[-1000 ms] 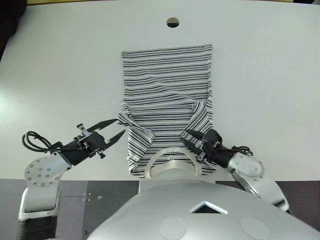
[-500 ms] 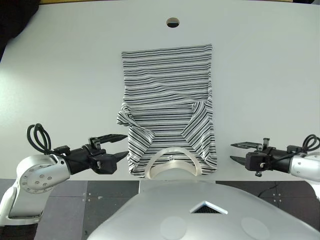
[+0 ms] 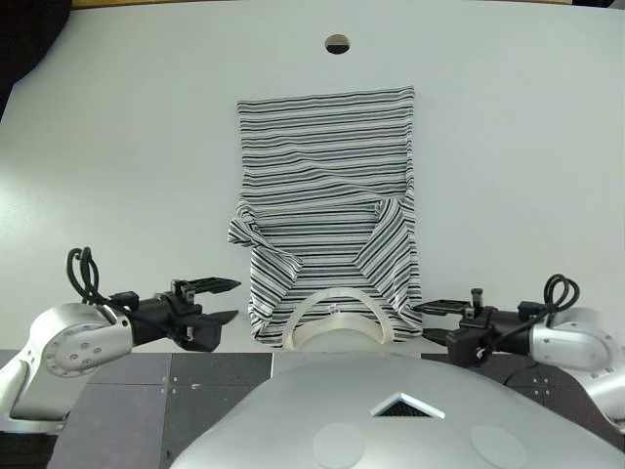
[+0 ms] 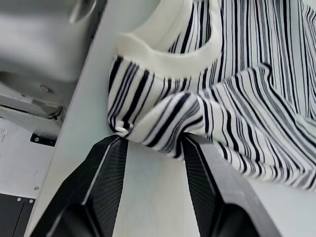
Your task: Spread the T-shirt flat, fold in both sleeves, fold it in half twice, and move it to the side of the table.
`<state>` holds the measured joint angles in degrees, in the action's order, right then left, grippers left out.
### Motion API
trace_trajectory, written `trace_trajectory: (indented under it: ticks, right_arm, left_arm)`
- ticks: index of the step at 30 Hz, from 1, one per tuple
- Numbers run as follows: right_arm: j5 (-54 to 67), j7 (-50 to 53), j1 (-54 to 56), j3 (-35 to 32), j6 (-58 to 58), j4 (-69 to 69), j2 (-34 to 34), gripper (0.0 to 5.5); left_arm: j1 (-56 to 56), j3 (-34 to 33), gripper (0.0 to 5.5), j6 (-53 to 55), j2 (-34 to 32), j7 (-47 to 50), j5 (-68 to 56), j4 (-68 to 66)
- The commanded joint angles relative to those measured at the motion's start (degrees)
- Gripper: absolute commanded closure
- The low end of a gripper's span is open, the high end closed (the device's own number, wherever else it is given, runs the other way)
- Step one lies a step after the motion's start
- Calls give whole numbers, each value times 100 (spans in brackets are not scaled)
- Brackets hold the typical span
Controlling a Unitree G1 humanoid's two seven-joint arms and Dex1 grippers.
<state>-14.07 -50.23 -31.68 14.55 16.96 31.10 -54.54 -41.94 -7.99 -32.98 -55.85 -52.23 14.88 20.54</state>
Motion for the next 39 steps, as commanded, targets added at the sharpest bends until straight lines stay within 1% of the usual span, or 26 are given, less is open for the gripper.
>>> trace_trajectory:
  ticks: [1, 7, 11, 12, 13, 14, 17, 21, 22, 25, 29, 32, 34, 36, 37, 39]
  right_arm:
    - [-140, 68, 204, 139, 44, -69, 144, 348]
    - [-201, 98, 285, 249, 117, -175, 176, 348]
    - [-241, 88, 277, 280, 174, -283, 125, 416]
    - [-241, 84, 268, 281, 181, -292, 119, 439]
    - [-238, 78, 263, 279, 189, -297, 113, 456]
    - [-234, 71, 262, 279, 188, -297, 110, 486]
    - [-224, 65, 253, 258, 189, -297, 100, 540]
    - [-218, 50, 251, 248, 156, -284, 93, 540]
    - [-198, 32, 232, 246, 138, -277, 81, 540]
    - [364, -246, 12, 195, -136, 41, -77, 540]
    - [1573, -769, -394, -40, -753, 871, -524, 540]
    - [1966, -970, -510, -167, -973, 1088, -728, 540]
    - [2201, -895, -379, -216, -1121, 1142, -585, 540]
    - [2707, -823, -120, -339, -1352, 1215, -406, 540]
    - [3001, -777, 53, -441, -1489, 1231, -313, 540]
    - [3415, -575, 581, -574, -1820, 1108, -22, 540]
  left_arm:
    - [79, 406, 272, 6, 83, 62, 92, -3]
    - [237, 851, 272, 63, 189, 204, 162, 18]
    - [342, 1059, 269, 110, 171, 260, 250, -64]
    - [365, 1106, 290, 120, 149, 262, 273, -96]
    - [372, 1141, 300, 131, 129, 269, 287, -113]
    - [376, 1175, 329, 136, 104, 265, 290, -134]
    - [369, 1240, 383, 156, 41, 249, 290, -163]
    - [353, 1273, 462, 124, -89, 210, 142, -202]
    - [330, 1265, 475, 123, -161, 156, 35, -198]
    - [86, 1147, 535, 128, -510, -137, -697, 28]
    - [-473, 542, 538, 98, -1122, -674, -1706, 582]
    - [-796, -37, 538, 217, -1482, -1172, -2175, 990]
    - [-462, -286, 538, 418, -1636, -1344, -2371, 1078]
    - [-34, -426, 538, 715, -1589, -1325, -2799, 1099]
    - [268, -427, 538, 907, -1496, -1232, -3030, 1049]
    - [1146, -172, 538, 1424, -1221, -972, -3312, 786]
